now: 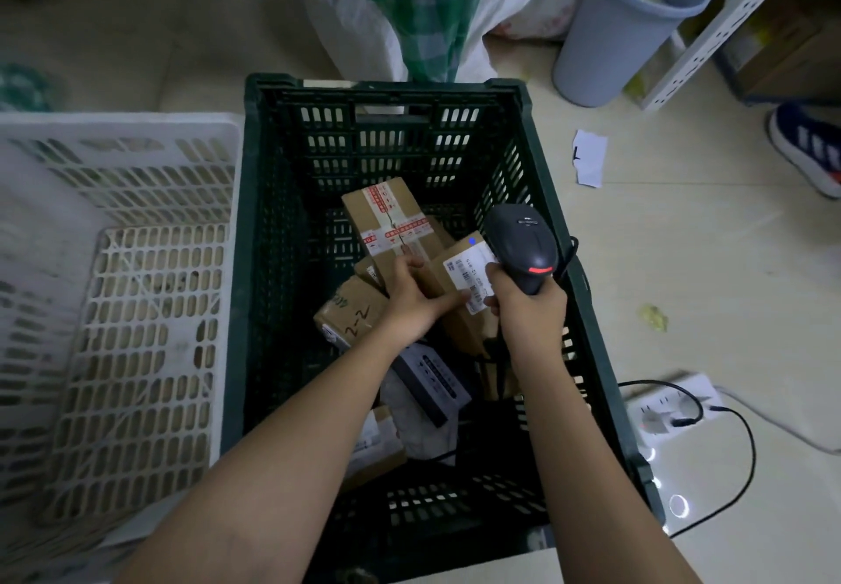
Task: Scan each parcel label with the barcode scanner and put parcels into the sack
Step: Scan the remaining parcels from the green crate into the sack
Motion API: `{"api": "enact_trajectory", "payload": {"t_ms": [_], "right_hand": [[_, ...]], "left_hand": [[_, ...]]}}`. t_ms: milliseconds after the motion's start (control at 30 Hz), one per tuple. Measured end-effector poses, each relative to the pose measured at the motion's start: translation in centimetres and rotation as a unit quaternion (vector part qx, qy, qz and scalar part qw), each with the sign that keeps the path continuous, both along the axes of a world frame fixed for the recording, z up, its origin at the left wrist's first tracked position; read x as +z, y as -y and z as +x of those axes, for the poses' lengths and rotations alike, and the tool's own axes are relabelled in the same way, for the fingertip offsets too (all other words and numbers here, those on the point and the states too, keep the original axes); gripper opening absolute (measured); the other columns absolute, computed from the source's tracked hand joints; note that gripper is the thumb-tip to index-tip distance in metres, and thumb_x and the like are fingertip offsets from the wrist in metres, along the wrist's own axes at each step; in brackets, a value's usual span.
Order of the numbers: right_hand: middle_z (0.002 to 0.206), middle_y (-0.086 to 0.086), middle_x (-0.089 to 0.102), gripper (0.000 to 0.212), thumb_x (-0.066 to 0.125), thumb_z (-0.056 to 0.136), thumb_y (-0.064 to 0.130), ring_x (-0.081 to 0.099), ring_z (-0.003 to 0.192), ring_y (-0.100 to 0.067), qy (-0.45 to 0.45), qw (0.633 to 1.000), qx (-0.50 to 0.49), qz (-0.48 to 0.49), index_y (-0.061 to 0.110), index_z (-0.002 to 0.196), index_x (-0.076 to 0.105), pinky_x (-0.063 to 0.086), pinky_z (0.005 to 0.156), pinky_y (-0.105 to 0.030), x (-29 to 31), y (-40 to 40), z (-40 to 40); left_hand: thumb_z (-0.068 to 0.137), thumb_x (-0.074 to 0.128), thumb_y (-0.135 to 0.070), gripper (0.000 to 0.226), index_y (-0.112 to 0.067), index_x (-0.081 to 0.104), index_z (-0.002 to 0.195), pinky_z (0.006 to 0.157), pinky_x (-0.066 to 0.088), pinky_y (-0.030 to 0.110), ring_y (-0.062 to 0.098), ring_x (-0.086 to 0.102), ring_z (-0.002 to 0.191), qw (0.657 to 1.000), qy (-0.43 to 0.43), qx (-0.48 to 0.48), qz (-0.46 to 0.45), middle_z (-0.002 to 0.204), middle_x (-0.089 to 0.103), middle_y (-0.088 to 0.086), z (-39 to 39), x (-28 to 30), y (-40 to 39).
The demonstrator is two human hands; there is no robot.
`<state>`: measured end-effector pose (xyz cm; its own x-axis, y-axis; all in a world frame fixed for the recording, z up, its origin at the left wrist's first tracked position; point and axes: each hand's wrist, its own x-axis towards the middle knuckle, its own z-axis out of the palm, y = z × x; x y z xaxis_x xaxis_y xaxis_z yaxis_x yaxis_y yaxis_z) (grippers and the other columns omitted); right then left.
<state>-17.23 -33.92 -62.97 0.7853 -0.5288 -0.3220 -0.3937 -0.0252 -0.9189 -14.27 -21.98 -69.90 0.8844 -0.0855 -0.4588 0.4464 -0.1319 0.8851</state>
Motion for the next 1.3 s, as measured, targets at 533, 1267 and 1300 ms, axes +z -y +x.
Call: {"api": "enact_trajectory", "payload": {"t_ms": [533,1267,1300], "right_hand": [[0.081,0.004,0.071,0.013,0.08,0.075,0.021,0.068,0.085,-0.019,0.089,0.989,0.106,0.056,0.023,0.076,0.067,0.054,0.083,-0.042,10.5,-9.6,0.7],[0.087,-0.003,0.073,0.025,0.082,0.066,0.035,0.07,0.087,-0.023,0.051,0.938,0.337,0.068,0.023,0.083,0.068,0.055,0.087,-0.051,14.0,-23.1,-7.4],[0.085,-0.003,0.074,0.029,0.081,0.065,0.039,0.07,0.084,-0.022,0.056,0.928,0.365,0.047,0.022,0.085,0.068,0.056,0.084,-0.05,14.1,-23.0,-7.3]], "left_hand": [[0.07,0.083,-0.032,0.064,-0.042,0.039,0.116,0.098,0.047,0.039,0.019,0.05,0.12,0.983,0.162,0.045,0.076,0.132,0.048,-0.003,-2.0,19.3,-16.5],[0.081,0.073,-0.028,0.071,-0.039,0.032,0.137,0.084,0.055,0.039,0.023,0.062,0.107,0.97,0.082,0.228,-0.028,0.127,0.053,-0.003,-16.6,22.2,-28.4],[0.071,0.08,-0.035,0.077,-0.034,0.034,0.132,0.088,0.055,0.042,0.024,0.062,0.108,0.964,0.086,0.251,-0.015,0.126,0.05,-0.003,-16.7,21.9,-29.0]]}}
